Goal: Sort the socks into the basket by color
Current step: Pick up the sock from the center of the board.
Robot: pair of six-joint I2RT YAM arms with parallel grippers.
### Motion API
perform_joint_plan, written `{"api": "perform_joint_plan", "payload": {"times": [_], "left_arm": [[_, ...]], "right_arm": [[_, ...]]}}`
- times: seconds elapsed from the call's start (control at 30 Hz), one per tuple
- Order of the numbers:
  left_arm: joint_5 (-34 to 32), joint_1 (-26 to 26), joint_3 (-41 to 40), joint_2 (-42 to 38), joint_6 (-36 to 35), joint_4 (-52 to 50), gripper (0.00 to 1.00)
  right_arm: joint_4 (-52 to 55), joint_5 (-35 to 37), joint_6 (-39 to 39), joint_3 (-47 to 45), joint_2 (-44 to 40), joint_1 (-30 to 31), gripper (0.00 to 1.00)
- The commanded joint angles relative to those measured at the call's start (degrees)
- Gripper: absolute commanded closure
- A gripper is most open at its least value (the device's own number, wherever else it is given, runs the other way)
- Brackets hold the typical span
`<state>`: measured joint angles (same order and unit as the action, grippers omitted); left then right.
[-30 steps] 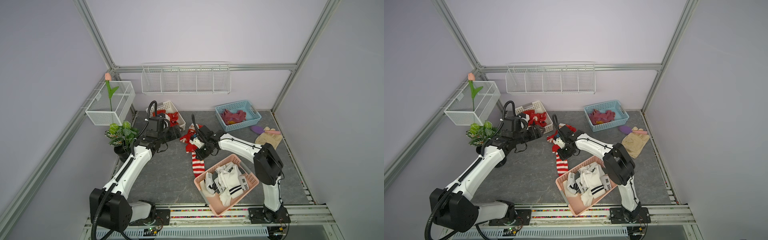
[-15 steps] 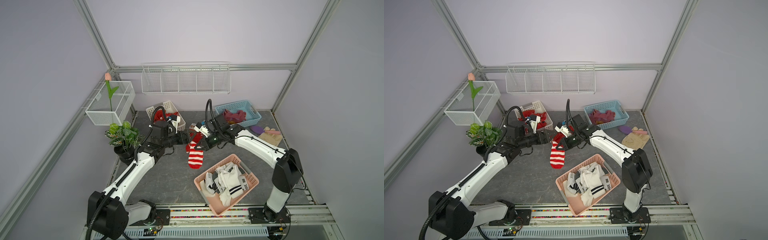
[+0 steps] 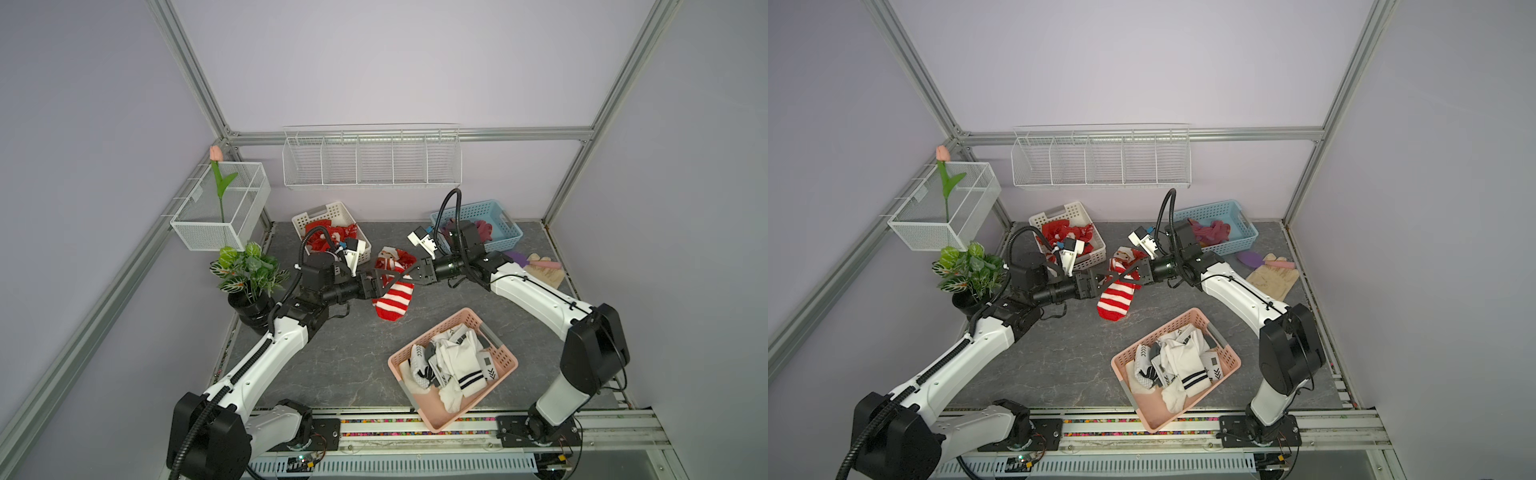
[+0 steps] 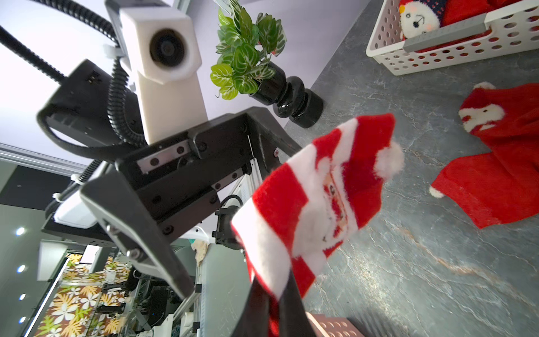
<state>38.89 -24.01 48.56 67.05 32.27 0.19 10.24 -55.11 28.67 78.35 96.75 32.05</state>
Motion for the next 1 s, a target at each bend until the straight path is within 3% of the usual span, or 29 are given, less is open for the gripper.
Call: {"api": "perform_joint_plan", "payload": {"times": [0.0,0.17,0.27,0.33,0.43,0.47,0.6,0.67,0.8,0.97], "left_arm": [[1.38,-1.31,-0.37,-0.31,0.95,2.84,0.01],[2.95,-3.47,-0.33,2.4,1.56,4.8,0.02],[4.44,-3.85,-0.12,3.38,1.32,6.24,0.12],[5.21,-3.85,0.77,4.01,0.21,6.17,0.28],[4.2,-3.85,2.29,4.28,-1.17,4.49,0.71],[3.27,-3.85,2.7,4.08,-1.47,4.0,0.79],[-3.37,-3.76,4.03,2.24,-2.79,0.63,1.0],[-7.77,-3.76,4.9,1.35,-3.48,-1.66,1.0],[-15.8,-3.69,5.59,-0.53,-4.16,-3.61,1.0],[-20.27,-3.41,5.58,-1.4,-4.84,-3.33,1.0]], "right_arm": [[-10.98,-4.74,7.96,-1.43,-0.82,-0.68,0.93],[-24.46,-6.62,18.19,-3.41,-0.51,-1.43,0.93],[-28.43,-7.28,21.54,-3.65,0.08,-1.53,0.93],[-29.14,-7.62,22.14,-3.69,0.41,-1.54,0.93],[-29.14,-7.84,22.25,-3.68,0.55,-1.52,0.93],[-29.01,-7.97,22.18,-3.65,0.65,-1.55,0.93],[-25.08,-7.97,19.56,-3.65,0.48,-1.49,0.93],[-21.51,-7.86,16.89,-3.51,0.13,-1.45,0.92],[-8.48,-5.22,7.59,-1.91,-1.09,-1.42,0.78],[1.37,-1.71,0.78,0.07,-2.02,-1.55,0.3]]}}
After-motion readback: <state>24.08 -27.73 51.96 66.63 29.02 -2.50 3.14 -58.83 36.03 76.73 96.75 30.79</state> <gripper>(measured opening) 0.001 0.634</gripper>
